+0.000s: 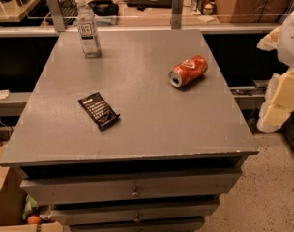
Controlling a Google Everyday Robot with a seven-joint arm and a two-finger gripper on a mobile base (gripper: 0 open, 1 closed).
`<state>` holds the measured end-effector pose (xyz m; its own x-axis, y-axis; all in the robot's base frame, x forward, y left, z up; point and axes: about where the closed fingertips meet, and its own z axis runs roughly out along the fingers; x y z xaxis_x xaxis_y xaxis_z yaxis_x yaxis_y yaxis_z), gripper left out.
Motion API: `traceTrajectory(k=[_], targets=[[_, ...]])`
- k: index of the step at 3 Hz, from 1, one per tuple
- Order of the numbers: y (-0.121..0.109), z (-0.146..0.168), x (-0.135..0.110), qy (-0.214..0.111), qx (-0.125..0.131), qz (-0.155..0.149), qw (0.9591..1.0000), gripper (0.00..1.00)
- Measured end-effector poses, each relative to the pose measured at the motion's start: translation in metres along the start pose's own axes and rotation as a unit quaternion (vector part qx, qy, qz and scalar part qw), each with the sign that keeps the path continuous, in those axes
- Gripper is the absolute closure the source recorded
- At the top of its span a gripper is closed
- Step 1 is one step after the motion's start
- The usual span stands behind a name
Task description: Move rxbar chocolate near coke can
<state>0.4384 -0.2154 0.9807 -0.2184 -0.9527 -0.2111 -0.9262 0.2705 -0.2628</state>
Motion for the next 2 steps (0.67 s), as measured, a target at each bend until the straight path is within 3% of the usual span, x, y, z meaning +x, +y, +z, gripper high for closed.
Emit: traceTrajectory(k=[1,2], targets=[[0.000,0.002,-0.004,-0.005,-0.001,-0.002,1.0000,0.00],[0.004,0.031,-0.050,-0.056,-0.029,-0.011,0.9979,0.00]])
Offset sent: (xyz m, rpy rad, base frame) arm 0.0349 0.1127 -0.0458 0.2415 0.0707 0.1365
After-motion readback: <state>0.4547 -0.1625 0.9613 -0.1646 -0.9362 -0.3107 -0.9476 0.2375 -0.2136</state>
